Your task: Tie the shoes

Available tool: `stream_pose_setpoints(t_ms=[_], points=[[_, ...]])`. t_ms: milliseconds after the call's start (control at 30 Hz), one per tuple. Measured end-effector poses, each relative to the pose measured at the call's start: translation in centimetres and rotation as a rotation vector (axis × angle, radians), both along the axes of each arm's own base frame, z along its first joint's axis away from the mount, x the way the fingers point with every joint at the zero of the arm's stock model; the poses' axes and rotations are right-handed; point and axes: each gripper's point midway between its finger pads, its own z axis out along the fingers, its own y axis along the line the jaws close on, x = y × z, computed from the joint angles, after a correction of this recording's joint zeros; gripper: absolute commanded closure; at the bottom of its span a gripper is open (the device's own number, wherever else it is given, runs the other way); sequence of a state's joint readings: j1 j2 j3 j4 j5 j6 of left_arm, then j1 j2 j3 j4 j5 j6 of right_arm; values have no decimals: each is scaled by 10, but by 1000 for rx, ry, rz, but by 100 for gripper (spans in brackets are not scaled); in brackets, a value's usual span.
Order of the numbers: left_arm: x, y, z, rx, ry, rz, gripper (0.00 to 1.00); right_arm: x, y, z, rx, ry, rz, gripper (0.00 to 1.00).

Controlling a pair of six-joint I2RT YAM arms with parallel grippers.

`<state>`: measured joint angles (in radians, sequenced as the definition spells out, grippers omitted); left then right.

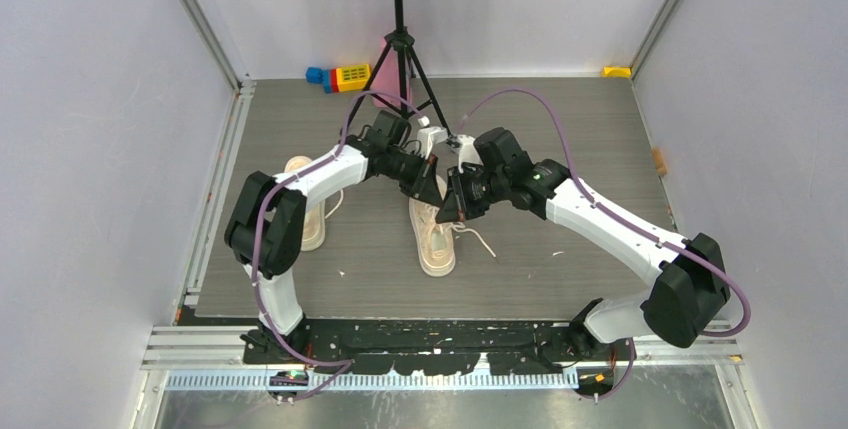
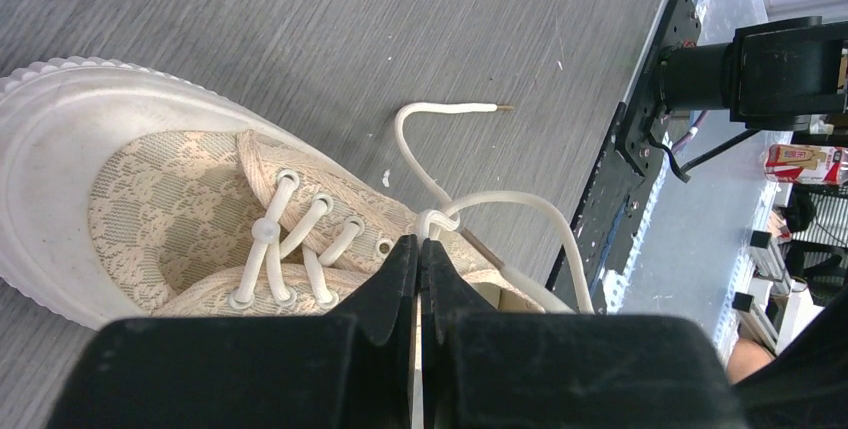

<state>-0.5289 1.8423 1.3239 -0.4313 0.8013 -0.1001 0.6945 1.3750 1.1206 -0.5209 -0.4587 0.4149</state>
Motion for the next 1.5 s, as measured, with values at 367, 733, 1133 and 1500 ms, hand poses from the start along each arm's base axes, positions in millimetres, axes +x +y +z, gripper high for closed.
stream_pose_setpoints(t_ms=[367, 733, 1133, 1500], points=[[1, -1, -1, 18, 32, -6, 100, -5, 9, -9, 16, 49, 52, 100], [-2, -1, -5, 12, 60, 4, 100, 11, 4, -46, -94, 41, 25, 100], [-9, 0, 5, -17, 63, 13, 100, 40, -7, -61, -196, -71, -51, 100], [-14, 0, 7, -42, 96, 14, 100, 22, 8, -67, -172, -51, 48, 100]])
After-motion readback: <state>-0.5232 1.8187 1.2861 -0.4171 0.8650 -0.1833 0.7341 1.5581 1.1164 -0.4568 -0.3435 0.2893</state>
